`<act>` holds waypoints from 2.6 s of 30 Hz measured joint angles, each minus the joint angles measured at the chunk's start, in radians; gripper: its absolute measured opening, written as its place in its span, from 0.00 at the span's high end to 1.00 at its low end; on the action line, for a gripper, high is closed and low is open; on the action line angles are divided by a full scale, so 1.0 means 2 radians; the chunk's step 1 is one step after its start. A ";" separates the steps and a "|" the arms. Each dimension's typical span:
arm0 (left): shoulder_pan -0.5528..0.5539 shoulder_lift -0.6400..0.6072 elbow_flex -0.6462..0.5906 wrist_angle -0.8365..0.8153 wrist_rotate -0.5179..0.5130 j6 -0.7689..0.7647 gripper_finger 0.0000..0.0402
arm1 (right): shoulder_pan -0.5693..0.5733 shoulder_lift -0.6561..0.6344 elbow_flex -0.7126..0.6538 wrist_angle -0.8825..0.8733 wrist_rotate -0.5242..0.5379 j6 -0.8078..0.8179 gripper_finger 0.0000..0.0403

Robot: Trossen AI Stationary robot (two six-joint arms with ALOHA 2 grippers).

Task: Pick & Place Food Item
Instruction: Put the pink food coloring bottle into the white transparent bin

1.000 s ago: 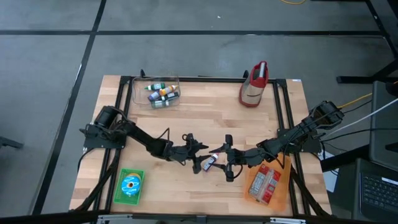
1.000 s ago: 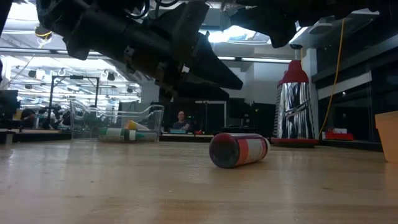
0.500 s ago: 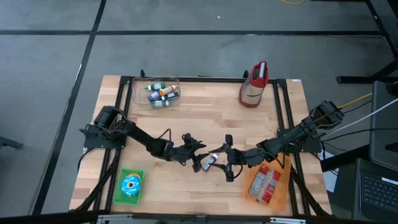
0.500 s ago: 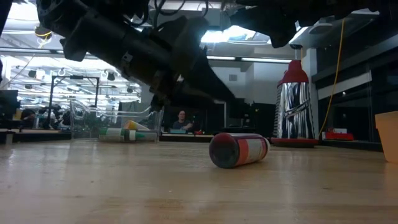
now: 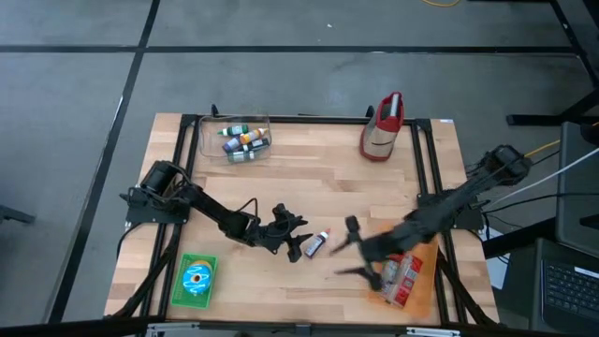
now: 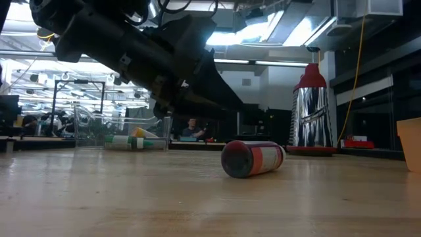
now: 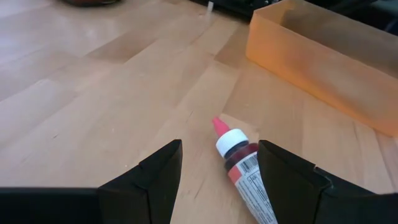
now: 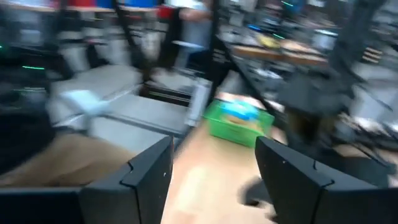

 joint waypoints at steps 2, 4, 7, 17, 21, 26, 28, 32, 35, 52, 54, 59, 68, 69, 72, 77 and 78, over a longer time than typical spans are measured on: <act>0.000 0.000 0.000 0.000 0.001 0.000 0.49 | 0.019 -0.032 0.000 -0.029 -0.019 -0.007 0.43; 0.000 0.000 0.000 0.001 0.003 0.000 0.49 | 0.037 -0.059 0.000 -0.053 -0.025 -0.012 0.43; 0.000 0.000 0.000 0.006 0.004 0.000 0.49 | 0.058 -0.100 0.000 -0.086 -0.023 -0.008 0.43; 0.000 0.000 0.000 0.011 0.014 0.004 0.49 | 0.074 -0.281 -0.086 -0.095 0.022 0.006 0.43; 0.000 0.000 0.000 0.011 0.022 0.009 0.49 | 0.075 -0.371 -0.183 -0.028 0.010 -0.009 0.43; 0.001 0.000 0.000 0.011 0.020 0.010 0.49 | 0.074 -0.451 -0.257 -0.058 0.030 -0.006 0.43; 0.004 0.000 0.000 0.011 0.020 0.009 0.49 | 0.074 -0.472 -0.272 -0.093 0.028 -0.005 0.43; 0.011 0.000 0.000 0.011 0.025 0.009 0.49 | 0.074 -0.531 -0.293 -0.157 0.033 0.005 0.43; 0.011 0.000 0.000 0.011 0.036 0.006 0.49 | 0.074 -0.579 -0.317 -0.154 0.041 0.003 0.43; 0.006 0.005 0.000 0.010 0.046 0.004 0.49 | 0.074 -0.688 -0.340 -0.260 0.067 -0.005 0.43; 0.007 0.015 0.000 0.008 0.037 0.008 0.49 | 0.074 -0.688 -0.340 -0.259 0.071 -0.010 0.43; 0.014 0.060 0.001 0.045 0.054 -0.029 0.49 | 0.074 -0.685 -0.340 -0.258 0.079 0.017 0.43; 0.012 0.093 0.060 0.058 0.129 -0.032 0.49 | 0.074 -0.685 -0.340 -0.258 0.079 0.022 0.43; 0.012 0.093 0.064 0.057 0.130 -0.026 0.49 | 0.074 -0.685 -0.340 -0.258 0.079 0.022 0.43; 0.012 0.088 0.072 0.054 0.137 -0.014 0.49 | 0.074 -0.685 -0.340 -0.258 0.079 0.026 0.43; 0.014 0.088 0.072 0.072 0.178 -0.032 0.49 | 0.074 -0.685 -0.340 -0.258 0.079 0.033 0.43; 0.013 0.088 0.074 0.072 0.182 -0.035 0.49 | 0.074 -0.685 -0.340 -0.258 0.079 0.033 0.43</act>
